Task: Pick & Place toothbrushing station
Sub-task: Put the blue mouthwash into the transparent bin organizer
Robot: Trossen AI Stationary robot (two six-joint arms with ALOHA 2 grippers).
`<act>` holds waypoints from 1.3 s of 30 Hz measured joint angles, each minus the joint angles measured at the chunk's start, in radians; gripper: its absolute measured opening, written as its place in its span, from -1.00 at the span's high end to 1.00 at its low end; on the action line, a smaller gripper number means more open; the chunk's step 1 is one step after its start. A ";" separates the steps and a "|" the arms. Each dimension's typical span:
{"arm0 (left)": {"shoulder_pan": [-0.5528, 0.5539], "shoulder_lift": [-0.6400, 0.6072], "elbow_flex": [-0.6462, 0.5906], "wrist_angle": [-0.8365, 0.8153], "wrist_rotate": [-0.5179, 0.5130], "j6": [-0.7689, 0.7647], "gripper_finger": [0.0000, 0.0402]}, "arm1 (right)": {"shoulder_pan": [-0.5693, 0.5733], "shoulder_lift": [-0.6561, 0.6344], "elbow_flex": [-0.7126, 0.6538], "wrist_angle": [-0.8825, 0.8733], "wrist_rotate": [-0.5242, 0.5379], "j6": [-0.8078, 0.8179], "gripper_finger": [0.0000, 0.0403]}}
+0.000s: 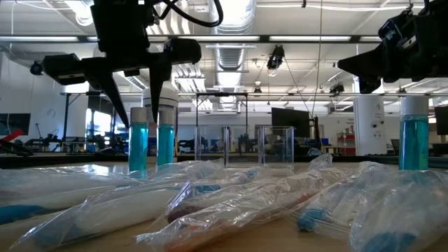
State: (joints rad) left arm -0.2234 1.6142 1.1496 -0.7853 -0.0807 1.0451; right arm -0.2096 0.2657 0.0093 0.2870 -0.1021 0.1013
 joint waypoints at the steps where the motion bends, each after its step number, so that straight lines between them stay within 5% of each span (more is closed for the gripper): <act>1: 0.000 0.000 0.000 0.000 0.000 0.000 0.16 | 0.000 0.000 0.000 0.000 0.000 0.000 0.94; 12: 0.000 0.000 -0.001 -0.001 0.014 -0.001 0.51 | 0.000 0.004 0.000 0.001 0.000 0.000 0.94; 30: -0.003 -0.031 0.081 -0.112 0.084 -0.123 0.51 | 0.000 0.006 0.000 0.000 0.000 0.000 0.94; 39: 0.001 -0.195 0.106 -0.140 0.120 -0.280 0.51 | 0.000 0.007 0.000 0.000 0.000 0.000 0.94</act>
State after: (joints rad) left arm -0.2222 1.4191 1.2560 -0.9249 0.0397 0.7654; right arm -0.2100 0.2722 0.0094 0.2874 -0.1020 0.1017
